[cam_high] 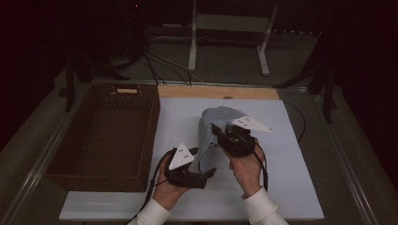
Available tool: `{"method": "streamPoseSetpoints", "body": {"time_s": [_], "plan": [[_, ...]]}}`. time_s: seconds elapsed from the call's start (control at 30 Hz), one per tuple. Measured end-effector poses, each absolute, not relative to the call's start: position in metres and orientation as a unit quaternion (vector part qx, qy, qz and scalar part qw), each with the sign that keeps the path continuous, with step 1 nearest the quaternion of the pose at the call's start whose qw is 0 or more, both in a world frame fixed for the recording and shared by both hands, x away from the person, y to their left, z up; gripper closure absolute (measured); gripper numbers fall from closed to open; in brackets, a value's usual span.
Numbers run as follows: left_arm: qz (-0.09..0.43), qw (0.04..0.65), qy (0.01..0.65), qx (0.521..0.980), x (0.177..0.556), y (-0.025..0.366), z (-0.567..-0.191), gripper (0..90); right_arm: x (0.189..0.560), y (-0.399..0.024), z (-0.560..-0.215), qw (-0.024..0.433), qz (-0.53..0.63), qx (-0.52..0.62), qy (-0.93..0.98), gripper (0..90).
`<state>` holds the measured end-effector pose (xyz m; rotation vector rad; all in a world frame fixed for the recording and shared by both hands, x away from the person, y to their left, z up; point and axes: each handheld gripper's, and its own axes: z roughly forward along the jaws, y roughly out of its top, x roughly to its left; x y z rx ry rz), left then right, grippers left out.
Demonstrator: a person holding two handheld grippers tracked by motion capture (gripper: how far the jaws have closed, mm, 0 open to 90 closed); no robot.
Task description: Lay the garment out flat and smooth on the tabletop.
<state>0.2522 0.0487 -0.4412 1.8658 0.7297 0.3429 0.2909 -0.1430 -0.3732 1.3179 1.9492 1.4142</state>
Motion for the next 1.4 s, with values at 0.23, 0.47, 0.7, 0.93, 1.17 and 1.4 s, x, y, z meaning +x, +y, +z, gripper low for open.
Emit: {"method": "streamPoseSetpoints", "body": {"time_s": [0.23,0.47,0.7,0.93,1.17,1.4], "plan": [[0.166,0.534,0.32,0.765,0.253,0.064,-0.436,50.6,0.292,-0.135,-0.374,0.194,0.509,0.463,0.7,81.5],[0.171,0.524,0.34,0.762,0.256,0.072,-0.436,75.2,0.294,-0.135,-0.378,0.192,0.503,0.464,0.704,81.4],[0.196,0.511,0.344,0.763,0.254,0.072,-0.434,85.9,0.294,-0.136,-0.381,0.191,0.5,0.461,0.708,81.4],[0.198,0.508,0.353,0.76,0.255,0.075,-0.435,86.1,0.291,-0.138,-0.386,0.183,0.489,0.454,0.721,80.7],[0.199,0.506,0.351,0.762,0.255,0.073,-0.434,86.4,0.285,-0.151,-0.398,0.171,0.475,0.457,0.732,75.3],[0.198,0.507,0.35,0.762,0.255,0.073,-0.434,86.5,0.276,-0.164,-0.399,0.159,0.466,0.453,0.743,59.4]]}}
